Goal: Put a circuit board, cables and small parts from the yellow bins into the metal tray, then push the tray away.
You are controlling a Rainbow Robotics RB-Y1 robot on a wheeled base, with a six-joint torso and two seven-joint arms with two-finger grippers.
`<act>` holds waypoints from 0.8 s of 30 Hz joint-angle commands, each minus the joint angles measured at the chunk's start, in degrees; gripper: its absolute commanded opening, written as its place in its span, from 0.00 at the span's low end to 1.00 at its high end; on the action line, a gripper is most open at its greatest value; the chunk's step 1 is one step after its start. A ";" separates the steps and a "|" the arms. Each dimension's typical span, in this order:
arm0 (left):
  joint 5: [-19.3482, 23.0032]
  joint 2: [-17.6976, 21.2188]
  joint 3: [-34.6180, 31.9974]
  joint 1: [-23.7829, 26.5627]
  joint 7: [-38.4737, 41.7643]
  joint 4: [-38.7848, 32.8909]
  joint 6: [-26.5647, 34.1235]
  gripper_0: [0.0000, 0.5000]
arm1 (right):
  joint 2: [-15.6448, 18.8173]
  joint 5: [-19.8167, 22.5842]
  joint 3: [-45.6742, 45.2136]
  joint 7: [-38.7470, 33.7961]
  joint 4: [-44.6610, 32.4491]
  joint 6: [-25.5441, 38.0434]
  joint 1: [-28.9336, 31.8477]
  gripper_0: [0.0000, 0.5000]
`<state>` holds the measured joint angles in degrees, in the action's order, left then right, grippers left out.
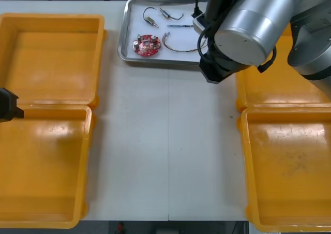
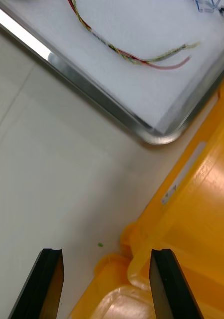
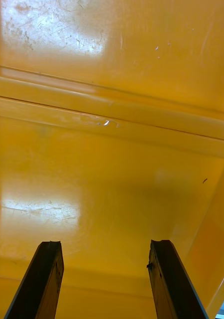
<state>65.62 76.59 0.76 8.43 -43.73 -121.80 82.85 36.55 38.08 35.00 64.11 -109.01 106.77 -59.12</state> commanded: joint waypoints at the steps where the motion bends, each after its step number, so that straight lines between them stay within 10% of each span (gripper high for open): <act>1: 0.03 2.51 -1.20 -0.52 -1.19 -1.07 0.12 1.00 | 5.20 4.38 -6.25 -7.95 -3.49 1.16 3.05 1.00; 12: 0.03 2.51 -1.20 -0.52 -1.19 -1.07 0.12 1.00 | 14.96 15.71 -17.68 -17.44 -7.80 3.23 12.10 1.00; 24: 0.03 2.51 -1.20 -0.52 -1.19 -1.07 0.12 1.00 | 20.06 18.26 -33.15 -17.71 -11.67 2.66 28.71 1.00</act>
<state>65.62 76.60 0.76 8.43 -43.73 -121.87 82.86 54.02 55.68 7.38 46.22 -118.42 109.70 -34.87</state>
